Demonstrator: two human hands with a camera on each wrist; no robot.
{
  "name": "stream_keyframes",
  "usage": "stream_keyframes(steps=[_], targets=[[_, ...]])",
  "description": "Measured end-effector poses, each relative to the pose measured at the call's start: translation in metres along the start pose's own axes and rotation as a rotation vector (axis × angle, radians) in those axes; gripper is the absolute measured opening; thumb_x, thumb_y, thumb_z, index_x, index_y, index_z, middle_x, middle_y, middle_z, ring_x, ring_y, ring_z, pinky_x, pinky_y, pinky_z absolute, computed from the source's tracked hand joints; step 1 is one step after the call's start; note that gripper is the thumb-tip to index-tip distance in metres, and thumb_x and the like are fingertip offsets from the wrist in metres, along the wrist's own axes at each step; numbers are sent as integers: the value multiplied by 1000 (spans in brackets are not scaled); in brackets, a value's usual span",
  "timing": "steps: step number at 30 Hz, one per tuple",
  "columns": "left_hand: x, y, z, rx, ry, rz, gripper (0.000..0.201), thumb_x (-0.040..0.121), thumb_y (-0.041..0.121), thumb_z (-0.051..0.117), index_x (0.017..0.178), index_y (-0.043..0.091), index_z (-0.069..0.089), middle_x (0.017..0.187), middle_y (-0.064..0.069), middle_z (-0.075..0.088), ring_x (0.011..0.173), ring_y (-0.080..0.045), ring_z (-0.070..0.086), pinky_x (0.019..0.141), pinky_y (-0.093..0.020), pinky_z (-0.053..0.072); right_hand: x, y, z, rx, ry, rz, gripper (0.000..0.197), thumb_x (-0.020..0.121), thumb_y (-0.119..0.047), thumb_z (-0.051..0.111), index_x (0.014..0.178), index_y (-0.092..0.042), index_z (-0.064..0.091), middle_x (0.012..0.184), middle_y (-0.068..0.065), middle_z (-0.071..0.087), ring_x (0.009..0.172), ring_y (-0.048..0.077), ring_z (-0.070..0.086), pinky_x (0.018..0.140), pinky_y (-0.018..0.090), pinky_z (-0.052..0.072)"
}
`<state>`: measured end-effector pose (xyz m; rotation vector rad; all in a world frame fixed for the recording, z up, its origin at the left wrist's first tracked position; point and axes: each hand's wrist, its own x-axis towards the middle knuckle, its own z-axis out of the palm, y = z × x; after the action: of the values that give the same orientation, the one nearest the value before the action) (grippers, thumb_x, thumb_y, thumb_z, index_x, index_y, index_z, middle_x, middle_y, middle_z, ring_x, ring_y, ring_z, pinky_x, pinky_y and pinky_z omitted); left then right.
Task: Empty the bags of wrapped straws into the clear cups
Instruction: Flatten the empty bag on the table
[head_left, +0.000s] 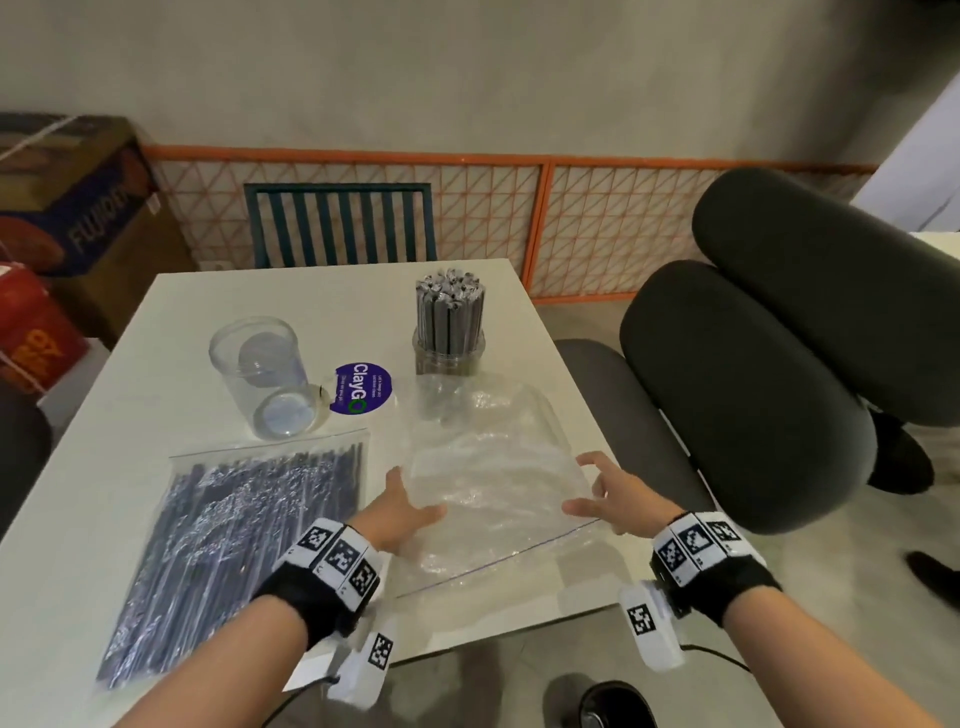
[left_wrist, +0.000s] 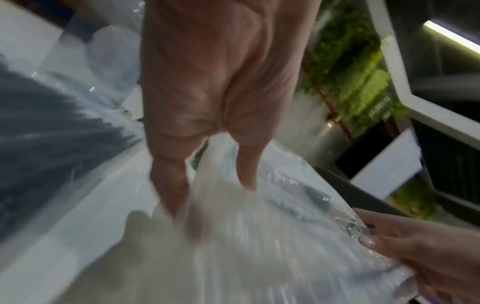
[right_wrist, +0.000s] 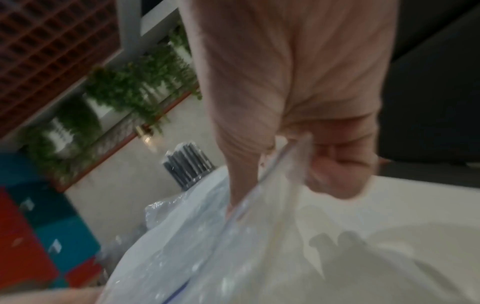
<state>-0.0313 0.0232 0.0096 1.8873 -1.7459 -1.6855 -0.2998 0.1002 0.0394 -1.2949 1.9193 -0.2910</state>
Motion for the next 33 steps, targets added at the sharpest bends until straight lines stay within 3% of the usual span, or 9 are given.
stream_keyframes(steps=[2, 4, 8, 11, 14, 16, 19, 28, 33], targets=[[0, -6, 1, 187, 0, -54, 97, 86, 38, 61, 148, 10, -9, 151, -17, 26, 125, -35, 47, 88, -38, 52, 1, 2, 1, -221, -37, 84, 70, 82, -44, 66, 138, -21, 31, 117, 9, 47, 83, 20, 52, 70, 30, 47], [-3, 0, 2, 355, 186, -36, 94, 90, 34, 57, 147, 8, -11, 155, -20, 8, 137, -39, 27, 103, -43, 38, 1, -2, 3, -407, 52, 103, 70, 84, -44, 64, 141, -19, 30, 138, 13, 31, 111, 30, 48, 89, 38, 47], [-10, 17, 12, 697, 478, 319, 74, 92, 25, 52, 149, 12, 6, 148, -15, 19, 133, -36, 25, 101, -43, 36, 3, -22, 21, -603, 195, -209, 65, 86, -32, 64, 141, -22, 33, 145, 9, 24, 131, 30, 30, 99, 41, 44], [-4, 15, 36, 832, 235, 334, 78, 89, 37, 56, 148, 15, 11, 149, -14, 21, 134, -33, 24, 102, -45, 35, 15, -28, 47, -715, 12, -317, 85, 79, -33, 71, 147, -30, 20, 157, 5, 6, 145, 30, 7, 111, 50, 30], [14, 2, 51, 975, 2, 162, 112, 73, 54, 69, 149, 22, -7, 156, -17, 2, 143, -40, 5, 111, -60, 13, 38, -25, 64, -821, -174, -227, 112, 71, -36, 78, 147, -43, -3, 157, 0, -21, 145, 34, -17, 114, 61, 6], [27, -11, 52, 1031, -63, 121, 129, 62, 58, 75, 146, 30, -18, 156, -17, -16, 142, -43, -11, 108, -68, -3, 51, -20, 71, -829, -261, -157, 123, 65, -38, 82, 144, -46, -13, 154, 1, -30, 143, 38, -22, 111, 66, 3], [41, -26, 46, 1066, -88, 149, 138, 52, 61, 79, 144, 35, -22, 152, -11, -31, 139, -41, -25, 101, -73, -9, 61, -7, 79, -783, -312, -60, 135, 58, -44, 85, 141, -46, -21, 152, 3, -36, 141, 39, -24, 107, 72, 1], [53, -26, 24, 901, -87, 235, 130, 55, 61, 78, 146, 38, -12, 158, 2, -15, 144, -28, -18, 107, -69, 0, 69, -10, 75, -795, -276, 2, 131, 59, -59, 78, 143, -42, -22, 153, 1, -34, 141, 43, -21, 105, 75, 2], [40, -23, 12, 678, 6, 344, 98, 74, 59, 64, 149, 33, 6, 158, 2, 3, 145, -23, -2, 113, -59, 14, 58, -53, 60, -804, -272, -90, 110, 69, -63, 68, 149, -33, -1, 160, 4, -3, 145, 39, -6, 109, 69, 5]])
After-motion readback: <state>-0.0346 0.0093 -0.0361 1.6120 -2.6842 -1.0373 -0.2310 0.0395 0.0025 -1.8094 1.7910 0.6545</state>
